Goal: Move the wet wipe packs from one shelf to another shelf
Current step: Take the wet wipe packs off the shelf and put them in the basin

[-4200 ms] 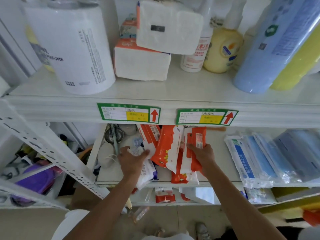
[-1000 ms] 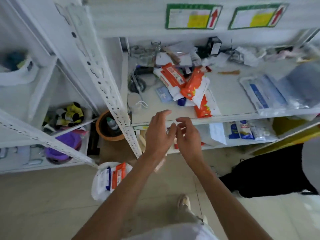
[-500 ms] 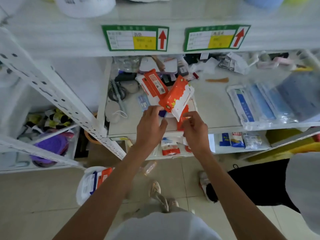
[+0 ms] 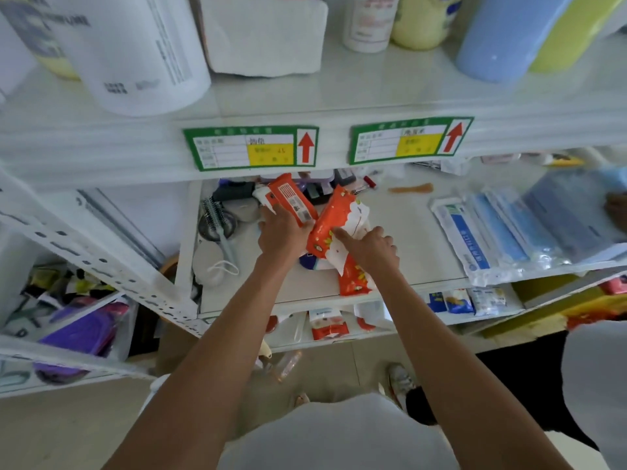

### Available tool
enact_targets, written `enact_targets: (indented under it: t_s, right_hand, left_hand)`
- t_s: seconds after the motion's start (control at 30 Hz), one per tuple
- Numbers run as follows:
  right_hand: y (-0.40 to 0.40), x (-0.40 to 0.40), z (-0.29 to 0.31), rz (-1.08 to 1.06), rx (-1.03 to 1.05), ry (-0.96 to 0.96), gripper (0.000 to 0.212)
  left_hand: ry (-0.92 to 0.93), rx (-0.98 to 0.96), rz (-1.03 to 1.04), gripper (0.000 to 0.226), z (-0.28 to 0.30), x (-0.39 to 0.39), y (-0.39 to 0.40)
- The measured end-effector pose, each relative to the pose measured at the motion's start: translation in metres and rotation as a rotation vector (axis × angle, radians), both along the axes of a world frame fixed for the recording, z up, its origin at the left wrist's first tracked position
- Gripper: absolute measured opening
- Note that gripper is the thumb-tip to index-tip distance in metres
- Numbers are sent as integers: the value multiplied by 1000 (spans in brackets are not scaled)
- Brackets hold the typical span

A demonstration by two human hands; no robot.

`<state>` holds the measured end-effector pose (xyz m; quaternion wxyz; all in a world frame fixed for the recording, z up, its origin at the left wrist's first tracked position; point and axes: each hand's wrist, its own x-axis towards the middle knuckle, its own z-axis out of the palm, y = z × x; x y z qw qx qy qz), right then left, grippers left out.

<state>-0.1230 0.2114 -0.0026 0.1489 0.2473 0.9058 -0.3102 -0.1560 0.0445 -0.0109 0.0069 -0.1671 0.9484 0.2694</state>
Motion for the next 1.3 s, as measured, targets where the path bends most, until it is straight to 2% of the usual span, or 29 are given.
enact_targets:
  t_s: [0.07,0.13,0.17,0.27,0.3,0.37,0.43,0.53,0.57,0.63,0.7,0.8,0.97,1.03,1.1,1.13,1.2,1.27,1.3]
  right_hand:
    - [4,-7,-1,-26,-58,-26,112]
    - [8,-12,-2,-51,-120,-45,111]
    - [9,-14,-3,-54,-130,-39,108]
    - [3,-18,-4,-30,7,61,94]
    - [-1,-18,-3,-40,64,126,90]
    - [-8,-19,1,-61,43,195,87]
    - [-13,-22,4,-50,-82,157,89]
    - [-17,-29,9,-84,-224,140,88]
    - [-19,-31,11,-88,-255,138,88]
    - [-22,-36,15,-95,-306,109,89]
    - [-23,-43,17,-146,-380,64,93]
    - [-24,-51,20,-177,-505,-13,92]
    - [-13,-44,19,-178,-1020,-112,64]
    - [-9,-26,27,-121,-1160,-110,61]
    - [-9,-8,32,-79,-1240,-98,65]
    - [-10,1,33,-62,-1279,-95,60]
    - [-18,18,32,9,-1318,-108,48]
    - [-30,41,26,29,-1306,-144,44]
    - [-36,54,22,40,-1313,-174,45]
  left_hand:
    - [-47,99,39,114,-19,-18,-3]
    - [-61,387,170,128,-40,-35,-11]
    - [-79,538,249,125,-50,-43,-15]
    - [-119,839,297,78,-52,-49,-13]
    - [-116,910,309,76,-54,-51,-12]
    - [-109,1004,313,96,-62,-53,-14]
    - [-65,982,310,105,-91,-65,-22]
    - [48,951,307,105,-83,-52,-29]
    - [67,993,312,100,-71,-41,-28]
    - [34,1052,309,75,-42,-19,-24]
    - [23,1051,323,55,-25,-7,-24]
    - [39,1048,302,50,-16,0,-28]
    - [67,1055,196,45,-8,41,-45]
    - [112,1052,229,43,-1,65,-51]
    - [180,1061,290,32,9,94,-59]
    - [209,1053,295,27,15,111,-62]
    - [238,1015,316,40,23,146,-69]
    - [249,970,380,66,23,183,-76]
    - [264,957,410,71,22,203,-81]
